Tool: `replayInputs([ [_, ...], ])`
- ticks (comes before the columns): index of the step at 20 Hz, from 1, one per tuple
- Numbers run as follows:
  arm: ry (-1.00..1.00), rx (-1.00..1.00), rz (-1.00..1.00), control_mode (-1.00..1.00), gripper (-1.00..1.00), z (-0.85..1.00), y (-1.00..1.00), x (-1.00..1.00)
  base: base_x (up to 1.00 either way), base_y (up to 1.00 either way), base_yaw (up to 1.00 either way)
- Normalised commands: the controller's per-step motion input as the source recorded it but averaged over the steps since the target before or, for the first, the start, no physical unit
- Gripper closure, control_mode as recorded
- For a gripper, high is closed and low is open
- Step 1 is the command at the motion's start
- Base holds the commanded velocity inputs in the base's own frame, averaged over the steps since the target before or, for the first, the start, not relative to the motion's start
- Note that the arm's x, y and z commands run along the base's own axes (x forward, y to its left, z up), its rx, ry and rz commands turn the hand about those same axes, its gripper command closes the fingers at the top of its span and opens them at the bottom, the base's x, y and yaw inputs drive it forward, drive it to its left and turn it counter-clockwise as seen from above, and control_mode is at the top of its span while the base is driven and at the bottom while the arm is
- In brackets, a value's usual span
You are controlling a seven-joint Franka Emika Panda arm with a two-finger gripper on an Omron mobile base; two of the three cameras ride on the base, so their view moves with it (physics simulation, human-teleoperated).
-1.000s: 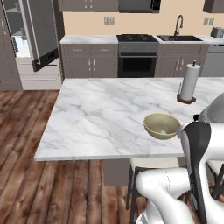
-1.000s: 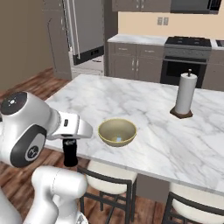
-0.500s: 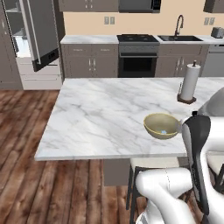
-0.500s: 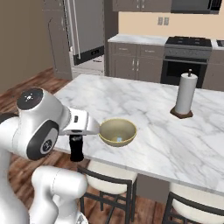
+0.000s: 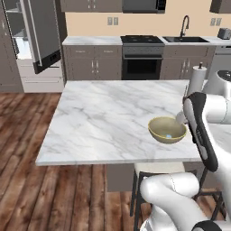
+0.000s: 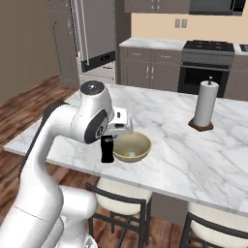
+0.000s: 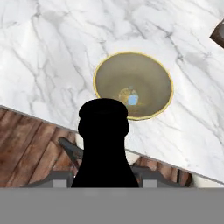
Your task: Open the fridge, grab two sodas, and place both sodas inside the bowl with ice on the dining counter.
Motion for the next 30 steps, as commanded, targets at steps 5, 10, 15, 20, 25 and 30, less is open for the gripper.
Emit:
replayInputs([
  [5,0.25,-0.04,0.19,-1.0,1.0,-0.37,0.0,0.94,0.0,0.0,0.0],
  [10,0.11,-0.01,0.25,-1.0,1.0,-0.4,-0.15,0.59,0.0,0.0,0.0],
  [15,0.0,0.0,0.21,-1.0,1.0,-0.41,-0.3,0.28,0.0,0.0,0.0],
  [20,0.02,0.0,0.12,-1.0,1.0,-0.23,-0.11,0.5,0.0,0.0,0.0],
  [25,0.11,0.0,0.06,-1.0,1.0,-0.23,0.0,0.59,0.0,0.0,0.0],
  [30,0.08,0.0,0.04,-1.0,1.0,-0.31,0.0,0.36,0.0,0.0,0.0],
])
